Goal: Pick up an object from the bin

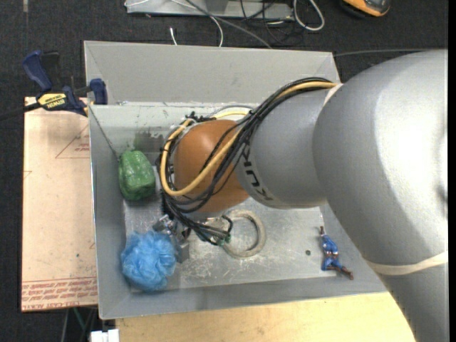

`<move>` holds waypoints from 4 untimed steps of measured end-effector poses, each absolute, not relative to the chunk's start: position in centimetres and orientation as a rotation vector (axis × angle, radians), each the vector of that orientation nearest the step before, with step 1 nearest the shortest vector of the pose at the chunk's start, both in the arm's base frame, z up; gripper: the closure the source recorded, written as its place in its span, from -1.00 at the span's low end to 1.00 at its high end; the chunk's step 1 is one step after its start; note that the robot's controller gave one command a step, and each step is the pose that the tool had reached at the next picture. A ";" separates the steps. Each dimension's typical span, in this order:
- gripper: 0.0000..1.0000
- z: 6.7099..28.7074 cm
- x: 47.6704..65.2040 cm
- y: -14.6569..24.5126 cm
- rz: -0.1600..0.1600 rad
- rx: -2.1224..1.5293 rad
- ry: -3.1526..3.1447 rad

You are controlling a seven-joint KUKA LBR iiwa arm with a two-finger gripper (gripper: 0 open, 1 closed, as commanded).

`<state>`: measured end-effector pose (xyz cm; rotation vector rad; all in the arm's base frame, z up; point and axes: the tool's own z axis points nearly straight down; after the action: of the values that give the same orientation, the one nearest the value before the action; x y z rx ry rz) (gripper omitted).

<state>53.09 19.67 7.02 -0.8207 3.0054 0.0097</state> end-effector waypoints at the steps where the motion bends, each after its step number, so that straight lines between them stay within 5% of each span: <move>1: 1.00 7.0 53.1 19.7 0.010 -0.821 3.005; 4: 1.00 7.0 53.1 19.7 0.010 -0.821 3.006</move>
Offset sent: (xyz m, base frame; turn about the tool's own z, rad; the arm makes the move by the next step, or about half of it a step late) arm 0.0000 0.0000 0.0000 0.0000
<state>53.09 19.68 7.02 -0.8207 3.0055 0.0103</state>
